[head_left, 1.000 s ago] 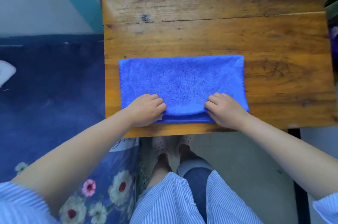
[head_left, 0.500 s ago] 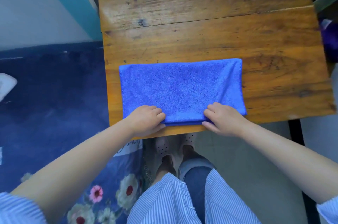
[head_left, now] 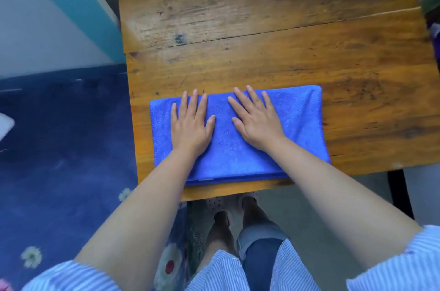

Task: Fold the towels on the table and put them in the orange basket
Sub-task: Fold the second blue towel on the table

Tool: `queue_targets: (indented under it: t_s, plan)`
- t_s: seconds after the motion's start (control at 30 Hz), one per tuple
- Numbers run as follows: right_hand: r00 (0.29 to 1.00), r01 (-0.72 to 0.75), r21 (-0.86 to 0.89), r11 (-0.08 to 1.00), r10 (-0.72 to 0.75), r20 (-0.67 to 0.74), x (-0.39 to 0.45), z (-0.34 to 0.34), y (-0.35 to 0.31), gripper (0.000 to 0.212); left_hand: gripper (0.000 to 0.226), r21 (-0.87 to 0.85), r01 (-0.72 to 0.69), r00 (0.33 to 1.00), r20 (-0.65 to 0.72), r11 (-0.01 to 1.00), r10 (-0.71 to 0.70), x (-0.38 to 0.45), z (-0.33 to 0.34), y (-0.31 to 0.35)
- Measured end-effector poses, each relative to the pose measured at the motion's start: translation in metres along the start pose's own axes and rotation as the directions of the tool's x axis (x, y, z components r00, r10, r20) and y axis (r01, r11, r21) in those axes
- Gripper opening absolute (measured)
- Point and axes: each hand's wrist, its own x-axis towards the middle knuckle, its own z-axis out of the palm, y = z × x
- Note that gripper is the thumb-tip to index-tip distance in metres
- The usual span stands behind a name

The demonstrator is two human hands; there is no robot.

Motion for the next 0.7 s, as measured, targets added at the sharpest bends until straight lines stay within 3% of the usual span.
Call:
queue_targets:
  t_s: [0.07, 0.17, 0.3, 0.43, 0.5, 0.6, 0.7]
  plan:
    - [0.994, -0.089, 0.049, 0.995, 0.085, 0.069, -0.005, 0.0, 0.021, 0.074, 0.061, 0.022, 0.015, 1.0, 0.002, 1.0, -0.015, 0.001, -0.001, -0.015]
    - [0.973, -0.231, 0.055, 0.972, 0.228, 0.044, -0.018, -0.004, 0.053, 0.083, 0.072, 0.014, 0.044, 0.999, -0.023, 0.999, -0.044, 0.0, -0.005, -0.037]
    - [0.942, -0.333, 0.052, 0.941, 0.33, 0.064, -0.035, -0.013, 0.084, 0.087, 0.062, -0.045, 0.158, 0.987, -0.022, 0.986, -0.159, -0.004, -0.009, -0.059]
    - [0.827, -0.562, 0.093, 0.822, 0.558, 0.065, -0.047, -0.018, 0.088, 0.076, 0.065, 0.072, 0.164, 0.986, -0.031, 0.984, -0.162, -0.013, -0.017, -0.061]
    - [0.841, -0.54, 0.092, 0.836, 0.542, 0.015, -0.055, -0.016, 0.07, 0.074, 0.066, 0.099, 0.08, 0.995, -0.06, 0.992, -0.074, -0.018, -0.016, -0.051]
    - [0.924, -0.376, 0.053, 0.925, 0.378, -0.05, -0.075, 0.001, 0.029, 0.063, 0.066, 0.111, -0.218, 0.968, -0.102, 0.97, 0.229, -0.039, -0.001, -0.027]
    - [0.942, -0.335, 0.009, 0.942, 0.335, -0.009, -0.102, 0.02, 0.009, 0.057, 0.053, 0.115, -0.338, 0.939, -0.033, 0.934, 0.343, -0.068, 0.026, -0.018]
